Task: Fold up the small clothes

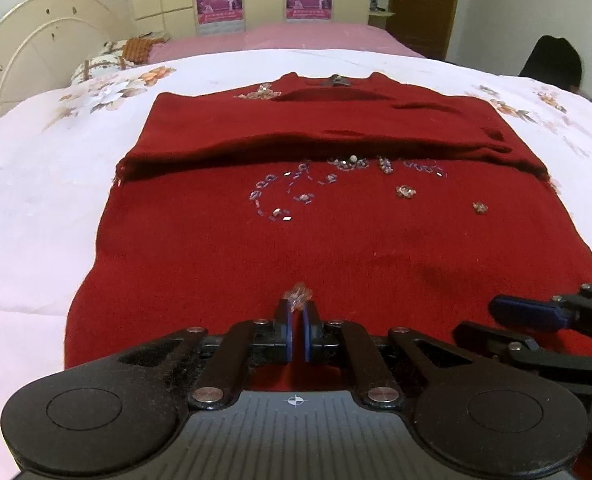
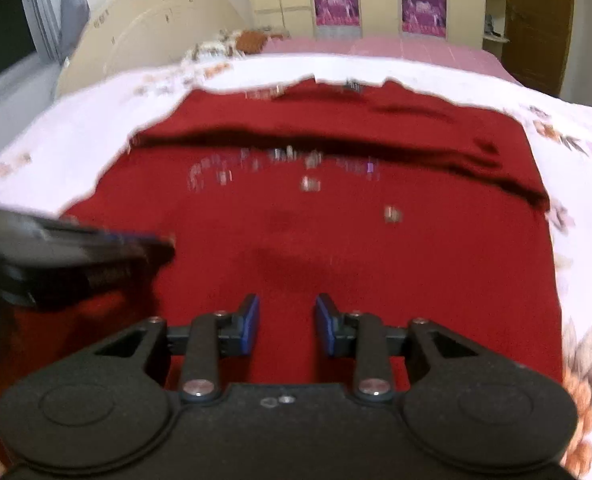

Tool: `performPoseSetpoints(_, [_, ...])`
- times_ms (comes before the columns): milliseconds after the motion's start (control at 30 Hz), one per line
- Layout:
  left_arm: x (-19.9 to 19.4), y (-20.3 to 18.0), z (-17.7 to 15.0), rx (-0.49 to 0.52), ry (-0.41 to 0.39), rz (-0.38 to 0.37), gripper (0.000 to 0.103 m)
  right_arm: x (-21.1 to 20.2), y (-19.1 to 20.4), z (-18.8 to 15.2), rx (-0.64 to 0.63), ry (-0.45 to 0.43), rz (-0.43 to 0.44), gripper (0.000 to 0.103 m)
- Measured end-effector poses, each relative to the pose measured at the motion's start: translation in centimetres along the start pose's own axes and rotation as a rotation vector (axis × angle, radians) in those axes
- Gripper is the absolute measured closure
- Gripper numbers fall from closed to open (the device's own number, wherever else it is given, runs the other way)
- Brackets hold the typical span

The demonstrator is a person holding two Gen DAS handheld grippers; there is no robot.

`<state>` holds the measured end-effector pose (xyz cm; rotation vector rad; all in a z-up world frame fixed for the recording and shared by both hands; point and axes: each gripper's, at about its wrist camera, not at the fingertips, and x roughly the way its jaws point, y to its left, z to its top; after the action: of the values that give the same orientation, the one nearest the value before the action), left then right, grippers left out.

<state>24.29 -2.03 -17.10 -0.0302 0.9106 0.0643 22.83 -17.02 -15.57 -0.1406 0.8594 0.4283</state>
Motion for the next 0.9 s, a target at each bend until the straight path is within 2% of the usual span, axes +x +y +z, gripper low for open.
performPoseSetpoints(67, [-0.2,0.6,-0.4,0.002,-0.003,-0.006,0.097,-0.4,0.5,-0.4,-0.038,0.001,-0.055,0.072])
performPoseSetpoints(233, [-1.2,1.7,-1.7,0.024,-0.013,-0.034,0.097,-2.2,-0.8,-2.2,0.026,0.009,-0.158,0.072])
performPoseSetpoints(433, [-2.5,3.1,-3.1,0.045,-0.017,-0.044,0.097,-4.1,-1.2,-4.3,0.082,0.013,-0.239,0.07])
performPoseSetpoints(533, [-3.3,3.4,-3.7,0.047,-0.015,-0.044,0.097,-5.2,-0.3,-4.6,0.097,0.001,-0.239,0.068])
performPoseSetpoints(767, [-6.6,5.1,-6.7,0.056,0.001,-0.047,0.097,-7.1,3.3,-5.4,0.072,-0.012,-0.16,0.06])
performPoseSetpoints(900, [-7.8,6.5,-9.1,0.05,0.02,-0.034,0.097,-7.6,3.8,-6.5,0.082,0.01,-0.149,0.047])
